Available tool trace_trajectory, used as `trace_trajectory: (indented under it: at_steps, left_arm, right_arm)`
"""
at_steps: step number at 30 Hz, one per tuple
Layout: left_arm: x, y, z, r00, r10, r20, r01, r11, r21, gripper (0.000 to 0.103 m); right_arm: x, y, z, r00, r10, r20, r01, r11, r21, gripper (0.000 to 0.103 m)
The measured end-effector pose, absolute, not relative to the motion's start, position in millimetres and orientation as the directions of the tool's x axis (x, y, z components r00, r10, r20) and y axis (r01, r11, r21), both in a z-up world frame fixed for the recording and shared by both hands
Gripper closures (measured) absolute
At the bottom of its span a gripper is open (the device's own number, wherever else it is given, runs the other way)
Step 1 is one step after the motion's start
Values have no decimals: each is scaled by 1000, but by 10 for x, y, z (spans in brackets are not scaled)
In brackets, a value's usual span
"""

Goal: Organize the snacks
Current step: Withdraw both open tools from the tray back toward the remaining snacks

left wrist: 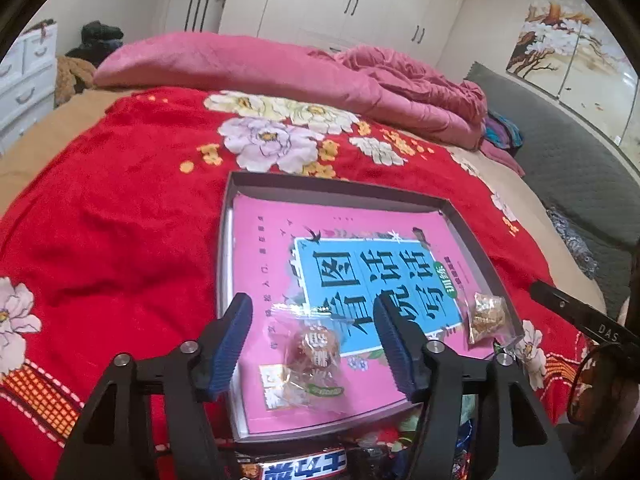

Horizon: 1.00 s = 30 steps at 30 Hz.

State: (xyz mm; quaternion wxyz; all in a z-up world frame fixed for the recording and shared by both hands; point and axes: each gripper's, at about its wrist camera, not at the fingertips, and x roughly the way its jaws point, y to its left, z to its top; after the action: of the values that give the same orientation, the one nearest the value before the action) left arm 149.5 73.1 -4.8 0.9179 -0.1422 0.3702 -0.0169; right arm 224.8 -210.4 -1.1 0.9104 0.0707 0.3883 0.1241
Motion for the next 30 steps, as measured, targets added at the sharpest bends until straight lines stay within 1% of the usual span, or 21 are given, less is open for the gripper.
trace_trajectory:
  at_steps: [8, 11, 30]
  left_arm:
    - [1376, 781, 35, 750, -159, -642, -64, 949, -310, 29]
    - [1327, 773, 61, 755, -170, -634, -53, 947, -318, 29]
    - [1055, 599, 115, 751, -210, -626, 20, 955, -295, 28]
  right_arm:
    - [2134, -2121, 23, 682, 301, -666, -186, 953, 241, 40]
    - [2087, -2114, 31, 686, 309, -659, -194, 950, 243, 35]
    - [1786, -2079, 127, 706, 327, -629, -240, 945, 221, 29]
